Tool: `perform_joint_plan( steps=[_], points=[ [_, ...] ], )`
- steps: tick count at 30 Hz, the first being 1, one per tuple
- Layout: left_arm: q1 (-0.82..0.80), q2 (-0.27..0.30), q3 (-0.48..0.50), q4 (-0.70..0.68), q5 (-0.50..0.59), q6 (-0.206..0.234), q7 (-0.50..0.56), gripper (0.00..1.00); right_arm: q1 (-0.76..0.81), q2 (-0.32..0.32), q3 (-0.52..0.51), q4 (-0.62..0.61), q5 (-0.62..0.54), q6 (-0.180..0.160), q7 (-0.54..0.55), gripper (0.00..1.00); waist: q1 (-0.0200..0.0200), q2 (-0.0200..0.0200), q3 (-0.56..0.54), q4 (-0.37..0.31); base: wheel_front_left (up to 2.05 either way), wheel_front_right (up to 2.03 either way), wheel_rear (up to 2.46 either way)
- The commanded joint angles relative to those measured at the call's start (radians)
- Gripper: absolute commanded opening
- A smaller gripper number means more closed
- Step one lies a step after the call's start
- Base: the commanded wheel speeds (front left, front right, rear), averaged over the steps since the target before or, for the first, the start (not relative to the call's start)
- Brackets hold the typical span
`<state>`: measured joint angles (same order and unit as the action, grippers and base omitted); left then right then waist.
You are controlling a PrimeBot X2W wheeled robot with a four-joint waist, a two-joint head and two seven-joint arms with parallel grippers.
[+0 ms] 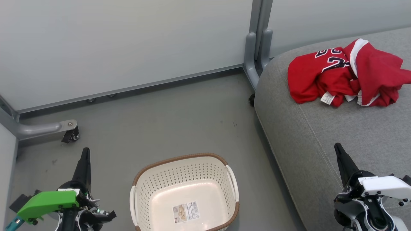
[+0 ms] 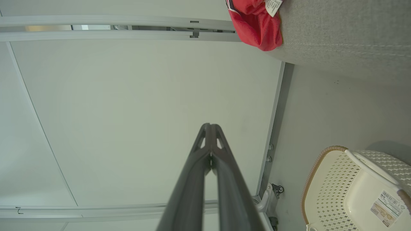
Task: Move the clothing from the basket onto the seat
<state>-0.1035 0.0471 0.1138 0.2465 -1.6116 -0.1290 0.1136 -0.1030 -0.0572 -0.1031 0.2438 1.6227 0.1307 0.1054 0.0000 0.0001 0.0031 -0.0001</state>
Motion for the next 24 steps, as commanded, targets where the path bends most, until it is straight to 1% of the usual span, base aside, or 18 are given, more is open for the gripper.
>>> perform_joint_plan(
  steps=[1,24],
  points=[
    [-0.010,0.006,0.003,-0.002,-0.003,-0.004,0.004,0.00,-0.009,-0.002,-0.003,0.002,-0.003,0.000,0.004,0.00,0.0000,-0.0001,0.000,0.000,0.00,0.00,0.00],
    [-0.010,0.006,0.003,-0.002,-0.003,-0.004,0.004,0.00,-0.009,0.000,-0.006,0.002,-0.005,0.000,0.006,0.00,0.0000,-0.0001,0.000,0.000,0.00,0.00,0.00]
  ],
)
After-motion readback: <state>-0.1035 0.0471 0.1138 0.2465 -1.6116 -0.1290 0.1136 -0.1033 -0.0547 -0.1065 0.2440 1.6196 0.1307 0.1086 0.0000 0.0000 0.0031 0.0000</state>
